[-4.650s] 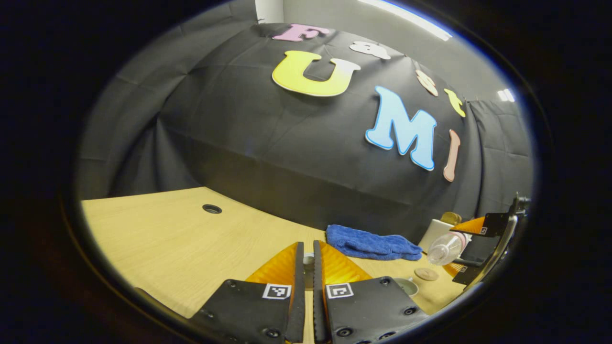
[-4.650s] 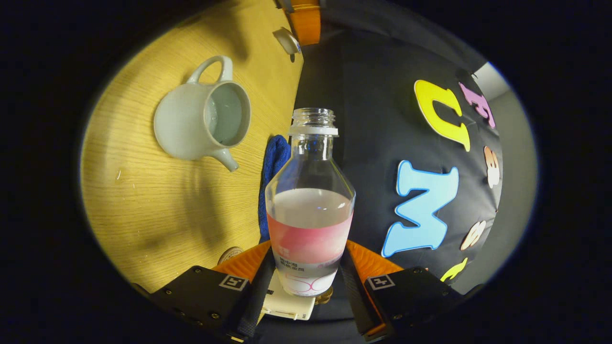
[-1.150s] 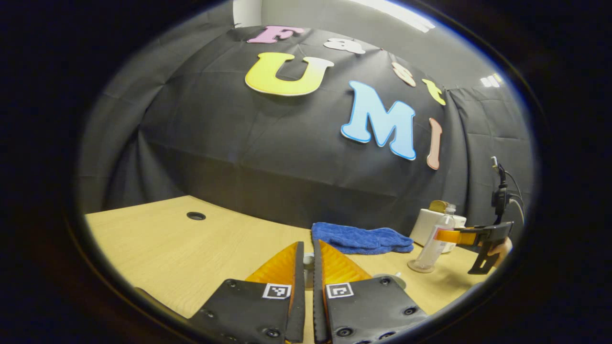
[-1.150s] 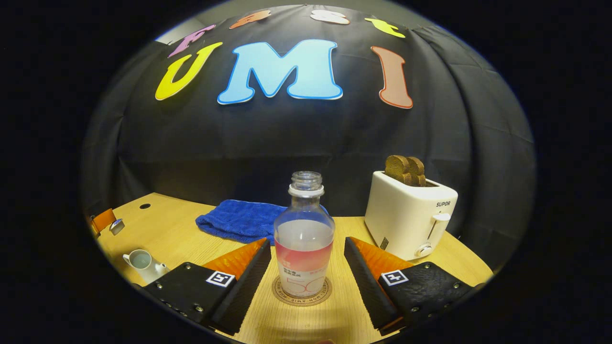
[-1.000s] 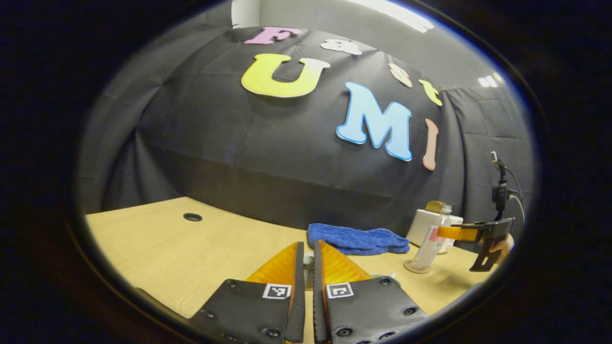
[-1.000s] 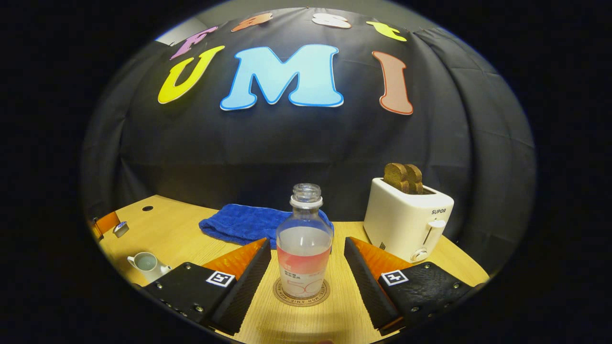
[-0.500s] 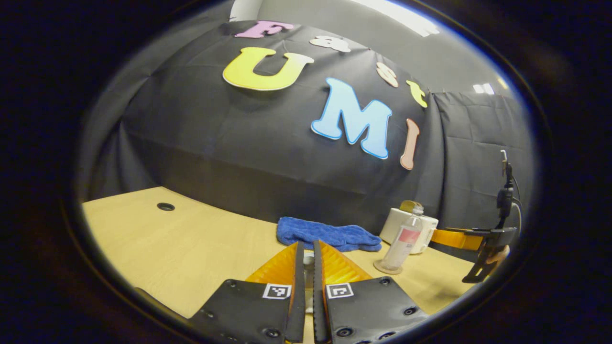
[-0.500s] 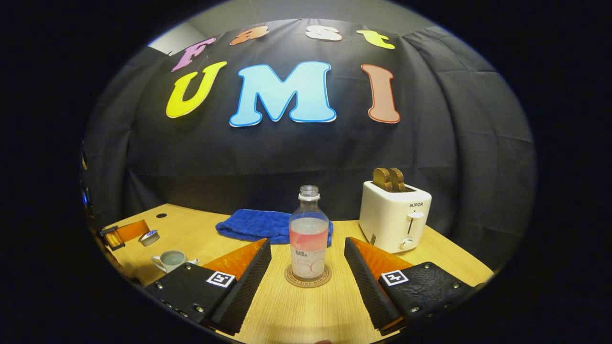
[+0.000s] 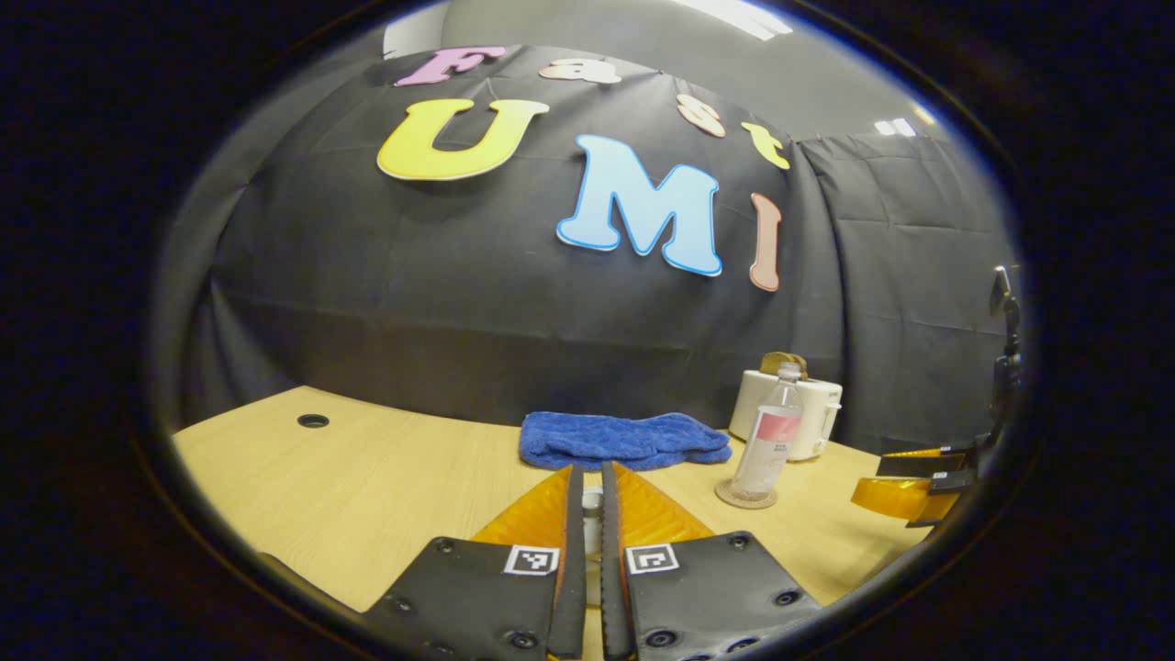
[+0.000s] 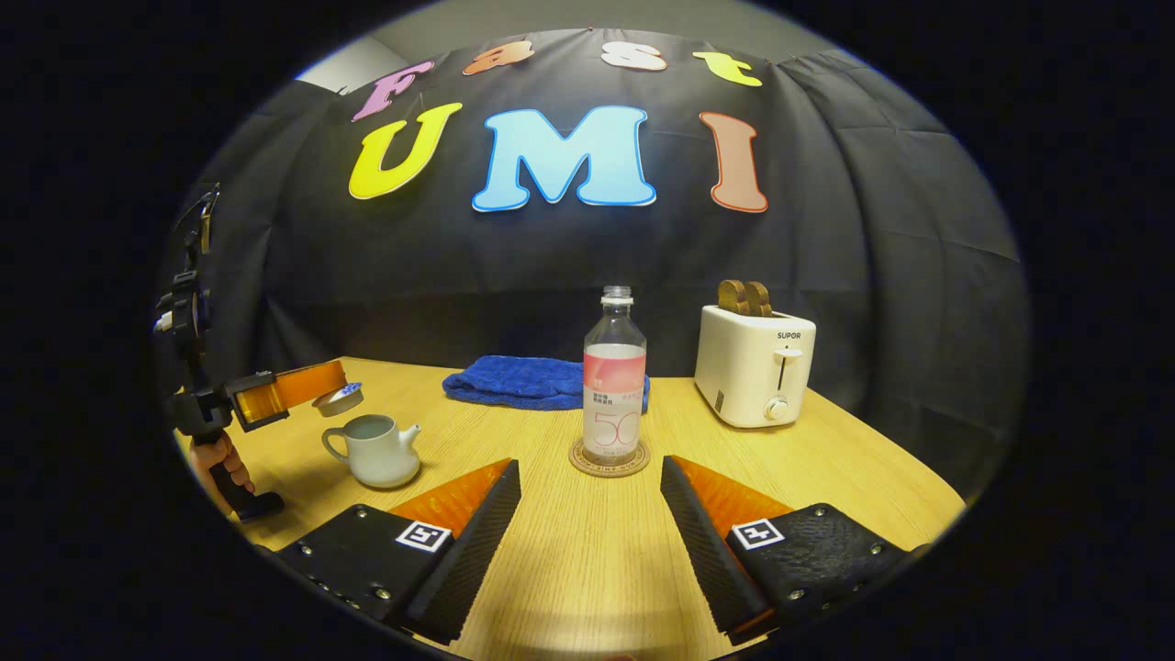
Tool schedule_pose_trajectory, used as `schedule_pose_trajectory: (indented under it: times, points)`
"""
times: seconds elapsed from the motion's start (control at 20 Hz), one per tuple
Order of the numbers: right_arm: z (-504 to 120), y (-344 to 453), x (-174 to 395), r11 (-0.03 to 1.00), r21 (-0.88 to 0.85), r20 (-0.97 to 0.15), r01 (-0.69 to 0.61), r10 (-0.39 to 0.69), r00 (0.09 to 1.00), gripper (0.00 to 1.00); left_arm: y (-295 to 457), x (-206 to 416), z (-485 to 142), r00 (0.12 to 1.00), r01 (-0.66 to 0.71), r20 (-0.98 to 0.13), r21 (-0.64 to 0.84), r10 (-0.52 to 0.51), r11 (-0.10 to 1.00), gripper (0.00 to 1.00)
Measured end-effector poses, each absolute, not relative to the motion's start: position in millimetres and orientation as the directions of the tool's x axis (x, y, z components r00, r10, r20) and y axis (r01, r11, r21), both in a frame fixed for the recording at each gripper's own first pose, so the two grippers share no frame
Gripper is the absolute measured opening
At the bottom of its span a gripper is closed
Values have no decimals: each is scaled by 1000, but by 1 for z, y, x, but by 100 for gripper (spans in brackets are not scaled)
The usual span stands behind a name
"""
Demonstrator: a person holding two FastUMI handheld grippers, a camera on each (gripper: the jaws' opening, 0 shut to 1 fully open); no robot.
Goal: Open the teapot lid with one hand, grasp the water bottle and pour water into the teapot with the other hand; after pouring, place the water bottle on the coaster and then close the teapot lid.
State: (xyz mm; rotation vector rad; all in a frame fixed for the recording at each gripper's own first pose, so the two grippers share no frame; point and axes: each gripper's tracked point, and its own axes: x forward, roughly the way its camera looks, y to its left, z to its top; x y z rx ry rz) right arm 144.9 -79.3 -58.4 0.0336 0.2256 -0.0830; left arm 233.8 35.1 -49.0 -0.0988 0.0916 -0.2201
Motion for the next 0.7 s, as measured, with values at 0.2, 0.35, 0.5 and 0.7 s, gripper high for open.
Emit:
schedule_pose_trajectory:
  times: [0.2,0.35,0.5,0.7]
  points:
    - [-48,-77,141,997,-4,-179,75,-75,981,95,21,240,-57,971,212,-99,-67,-218,975,13]
    - [-42,-72,140,998,2,-159,57,-56,986,95,16,243,-69,968,212,-128,-38,-215,977,13]
    - [-42,-66,139,999,16,-159,39,-36,987,95,16,243,-70,971,205,-127,-13,-205,979,13]
    - [-46,-66,139,999,18,-169,37,-33,985,95,10,244,-75,969,210,-138,32,-204,977,16]
